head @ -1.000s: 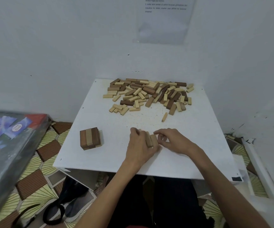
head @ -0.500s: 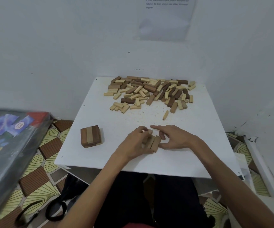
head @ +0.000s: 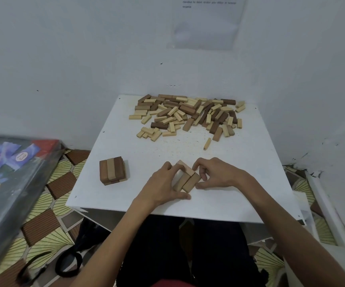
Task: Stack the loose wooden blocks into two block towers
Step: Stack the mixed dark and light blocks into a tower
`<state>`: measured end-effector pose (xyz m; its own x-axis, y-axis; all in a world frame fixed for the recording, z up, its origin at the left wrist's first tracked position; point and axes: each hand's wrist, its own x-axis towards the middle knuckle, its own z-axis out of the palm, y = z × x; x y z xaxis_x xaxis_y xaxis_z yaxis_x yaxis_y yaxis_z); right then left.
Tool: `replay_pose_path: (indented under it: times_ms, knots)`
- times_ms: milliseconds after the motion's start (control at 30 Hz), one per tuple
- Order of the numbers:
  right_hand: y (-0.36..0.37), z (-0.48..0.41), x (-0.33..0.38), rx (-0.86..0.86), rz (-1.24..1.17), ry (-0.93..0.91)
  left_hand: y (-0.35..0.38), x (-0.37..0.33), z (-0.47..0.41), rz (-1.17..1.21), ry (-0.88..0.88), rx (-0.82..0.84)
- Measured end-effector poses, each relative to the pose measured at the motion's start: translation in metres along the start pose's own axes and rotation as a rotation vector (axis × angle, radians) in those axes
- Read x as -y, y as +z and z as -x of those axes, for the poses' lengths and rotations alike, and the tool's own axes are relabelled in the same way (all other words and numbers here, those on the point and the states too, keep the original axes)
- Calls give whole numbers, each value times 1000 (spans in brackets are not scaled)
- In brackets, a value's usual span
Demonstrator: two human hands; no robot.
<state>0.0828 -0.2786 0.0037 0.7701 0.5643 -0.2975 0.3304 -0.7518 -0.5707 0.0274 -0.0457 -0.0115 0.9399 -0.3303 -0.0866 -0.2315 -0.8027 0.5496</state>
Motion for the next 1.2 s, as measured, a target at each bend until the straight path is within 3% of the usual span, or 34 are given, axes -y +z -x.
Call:
replay_pose_path:
  times_ms: [267, 467, 667, 800, 1067, 1200]
  knots:
    - [1, 2, 6, 32, 80, 22, -1, -5, 15, 59, -110, -79]
    - [-5, -2, 5, 26, 125, 14, -4, -18, 15, -47, -167, -31]
    - [-2, -8, 5, -142, 47, 39, 20, -46, 15, -171, -266, -153]
    - [5, -23, 12, -244, 35, 2, 26, -41, 10, -130, -217, -219]
    - [-2, -25, 15, -146, -12, -49, 12, -7, 4, 217, -69, -249]
    - [-3, -12, 12, -169, -15, -4, 9, 0, 2, 139, -103, -205]
